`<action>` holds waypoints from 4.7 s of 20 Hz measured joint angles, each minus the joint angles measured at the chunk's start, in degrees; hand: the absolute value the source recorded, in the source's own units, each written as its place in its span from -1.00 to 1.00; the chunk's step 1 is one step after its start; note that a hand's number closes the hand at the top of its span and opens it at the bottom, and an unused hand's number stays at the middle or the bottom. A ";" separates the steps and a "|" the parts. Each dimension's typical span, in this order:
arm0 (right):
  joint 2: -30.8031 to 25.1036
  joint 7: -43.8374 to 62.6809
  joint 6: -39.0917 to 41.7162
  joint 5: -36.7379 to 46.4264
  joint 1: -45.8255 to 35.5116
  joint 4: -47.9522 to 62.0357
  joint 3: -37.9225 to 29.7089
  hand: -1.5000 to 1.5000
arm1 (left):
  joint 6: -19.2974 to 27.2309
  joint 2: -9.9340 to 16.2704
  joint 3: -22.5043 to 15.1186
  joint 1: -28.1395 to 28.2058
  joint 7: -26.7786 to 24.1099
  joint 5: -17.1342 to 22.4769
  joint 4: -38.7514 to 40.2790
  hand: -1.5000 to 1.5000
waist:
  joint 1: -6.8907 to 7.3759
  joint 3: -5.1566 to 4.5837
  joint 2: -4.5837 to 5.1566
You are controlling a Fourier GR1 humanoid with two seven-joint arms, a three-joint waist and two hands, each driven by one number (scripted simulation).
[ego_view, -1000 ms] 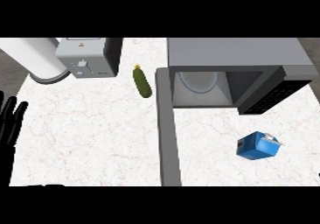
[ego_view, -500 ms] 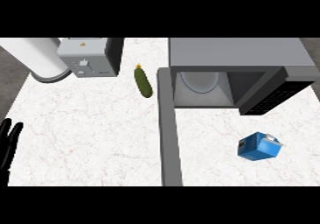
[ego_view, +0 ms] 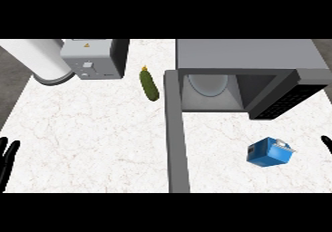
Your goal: Pick up the milk, place it into the microwave and close the microwave
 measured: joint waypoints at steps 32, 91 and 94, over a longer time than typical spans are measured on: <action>-6.78 -30.02 -19.01 35.55 -14.33 35.37 9.33 -1.00 | -4.21 -1.94 -0.48 5.59 -6.11 -0.69 0.68 -1.00 | 1.21 0.23 0.38; 2.72 -29.86 -41.25 17.42 -17.24 37.98 28.74 1.00 | -7.97 -1.26 6.42 8.28 -7.98 3.76 1.75 -1.00 | -0.40 -0.09 -0.17; 3.50 -25.53 -44.23 18.34 -13.83 29.13 30.52 1.00 | -8.98 -1.33 7.17 8.36 -8.19 4.20 2.70 -1.00 | -0.46 -0.09 -0.17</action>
